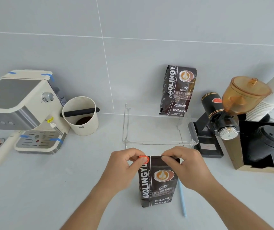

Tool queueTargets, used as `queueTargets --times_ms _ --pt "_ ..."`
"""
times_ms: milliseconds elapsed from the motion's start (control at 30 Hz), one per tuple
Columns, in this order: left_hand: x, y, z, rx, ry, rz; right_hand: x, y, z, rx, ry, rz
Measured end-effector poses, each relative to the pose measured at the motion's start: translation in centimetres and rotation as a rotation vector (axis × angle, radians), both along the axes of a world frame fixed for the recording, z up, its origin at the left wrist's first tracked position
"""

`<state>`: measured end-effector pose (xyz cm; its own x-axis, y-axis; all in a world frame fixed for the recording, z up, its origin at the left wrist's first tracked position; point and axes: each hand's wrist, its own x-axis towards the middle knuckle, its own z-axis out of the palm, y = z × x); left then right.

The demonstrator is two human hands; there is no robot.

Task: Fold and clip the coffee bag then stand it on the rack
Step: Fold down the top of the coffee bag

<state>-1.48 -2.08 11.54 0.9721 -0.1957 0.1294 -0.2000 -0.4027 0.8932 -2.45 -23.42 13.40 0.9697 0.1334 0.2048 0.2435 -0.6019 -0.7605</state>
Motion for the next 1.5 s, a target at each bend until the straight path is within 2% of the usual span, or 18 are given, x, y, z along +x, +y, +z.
queueTargets --times_ms 167,333,567,667,800,900,1000,1200,1367,1500 --pt "-0.6 -0.8 -0.2 -0.167 0.111 0.028 0.3 0.1 0.3 0.093 0.216 -0.036" --pt "-1.1 -1.1 -0.6 -0.157 0.142 -0.027 0.8 0.6 0.4 0.196 0.409 -0.042" --pt "-0.5 -0.7 -1.0 0.059 0.054 -0.086 1.4 0.7 0.5 0.483 0.630 -0.086" --pt "-0.2 -0.4 -0.9 0.124 0.088 -0.126 1.4 0.5 0.3 0.481 0.673 -0.071" --pt "-0.1 -0.1 -1.2 0.223 0.077 -0.159 0.8 -0.7 0.1 0.234 0.638 0.072" --pt "-0.1 0.1 -1.5 0.277 0.070 -0.184 0.2 -2.0 0.0 0.005 0.509 0.217" --pt "0.0 0.0 -1.5 0.293 0.090 -0.200 -0.1 -2.3 -0.3 -0.085 0.375 0.235" --pt "0.3 0.2 -1.5 0.330 0.119 -0.262 -0.1 -2.0 -0.9 -0.162 0.271 0.285" --pt "-0.1 0.0 -1.3 0.219 0.038 -0.188 -0.2 -2.8 -1.1 -0.036 0.292 0.154" --pt "-0.2 0.4 -1.4 0.193 0.071 -0.187 -0.1 -3.8 -0.9 -0.086 0.269 0.289"
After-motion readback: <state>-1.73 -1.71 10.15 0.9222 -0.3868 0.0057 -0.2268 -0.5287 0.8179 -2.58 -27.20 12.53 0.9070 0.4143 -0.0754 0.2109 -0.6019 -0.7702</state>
